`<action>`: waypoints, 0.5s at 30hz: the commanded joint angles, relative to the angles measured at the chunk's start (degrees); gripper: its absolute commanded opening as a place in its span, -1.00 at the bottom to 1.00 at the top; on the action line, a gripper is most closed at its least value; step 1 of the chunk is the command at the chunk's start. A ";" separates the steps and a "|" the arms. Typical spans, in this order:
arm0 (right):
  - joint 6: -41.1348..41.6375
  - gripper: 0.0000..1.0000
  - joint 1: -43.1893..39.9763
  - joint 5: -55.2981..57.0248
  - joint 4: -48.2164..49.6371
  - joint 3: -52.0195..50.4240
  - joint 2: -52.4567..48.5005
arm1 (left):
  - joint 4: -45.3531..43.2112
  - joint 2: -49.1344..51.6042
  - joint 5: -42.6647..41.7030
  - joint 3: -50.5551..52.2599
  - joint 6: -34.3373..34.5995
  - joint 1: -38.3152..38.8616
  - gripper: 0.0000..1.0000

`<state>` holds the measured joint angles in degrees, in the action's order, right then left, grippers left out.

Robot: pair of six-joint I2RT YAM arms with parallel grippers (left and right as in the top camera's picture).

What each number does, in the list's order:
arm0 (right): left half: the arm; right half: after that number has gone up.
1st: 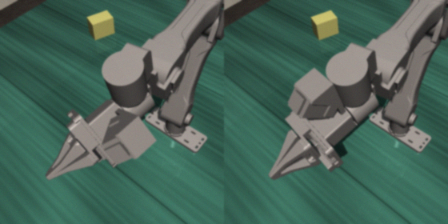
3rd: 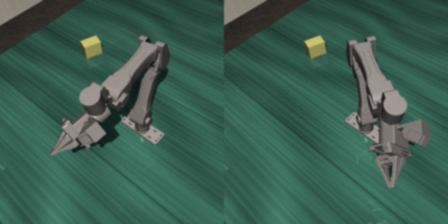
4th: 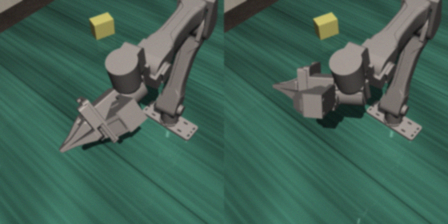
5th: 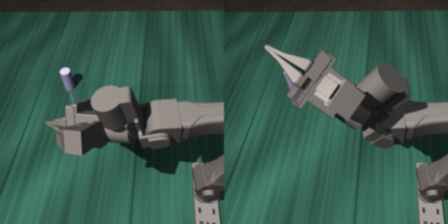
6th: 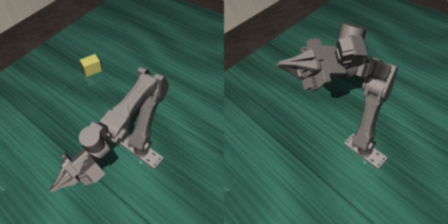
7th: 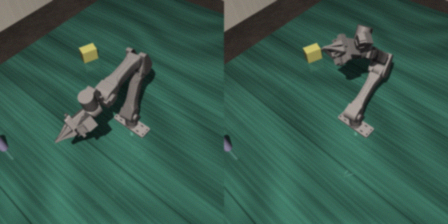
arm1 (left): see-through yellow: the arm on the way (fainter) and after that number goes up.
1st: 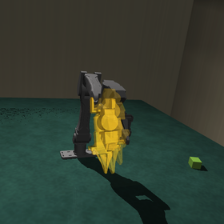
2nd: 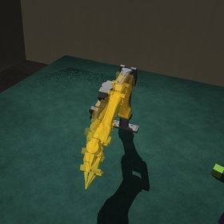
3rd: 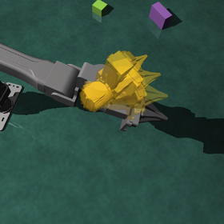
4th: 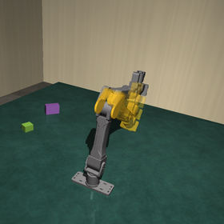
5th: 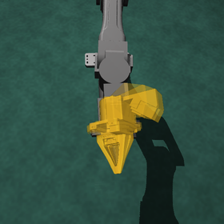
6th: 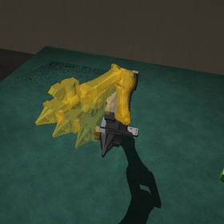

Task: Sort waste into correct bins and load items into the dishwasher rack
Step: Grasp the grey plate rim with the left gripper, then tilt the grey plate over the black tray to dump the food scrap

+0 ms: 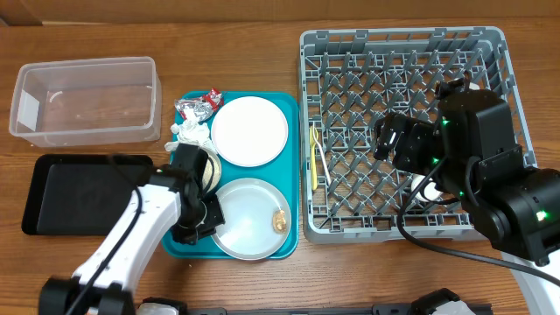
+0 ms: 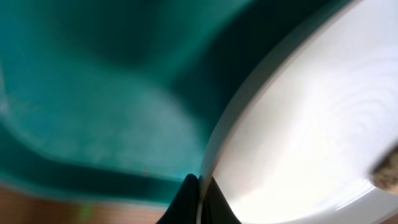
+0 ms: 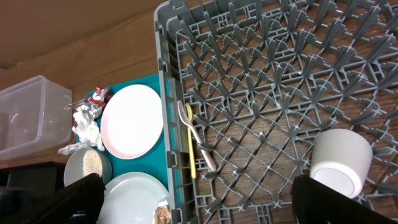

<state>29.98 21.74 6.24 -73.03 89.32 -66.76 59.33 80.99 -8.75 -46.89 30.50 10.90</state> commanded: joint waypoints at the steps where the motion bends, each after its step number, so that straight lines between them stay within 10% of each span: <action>1: -0.20 1.00 -0.39 0.37 0.52 0.92 0.09 | 3.91 -5.03 1.70 -5.79 -0.46 0.44 -0.92; 15: -0.20 1.00 -0.39 0.37 0.50 0.92 0.09 | 17.40 -19.58 16.11 -19.15 4.50 -6.21 -0.92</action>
<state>29.98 21.74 6.24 -72.90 89.32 -66.76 74.96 64.16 -1.37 -62.24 32.42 8.80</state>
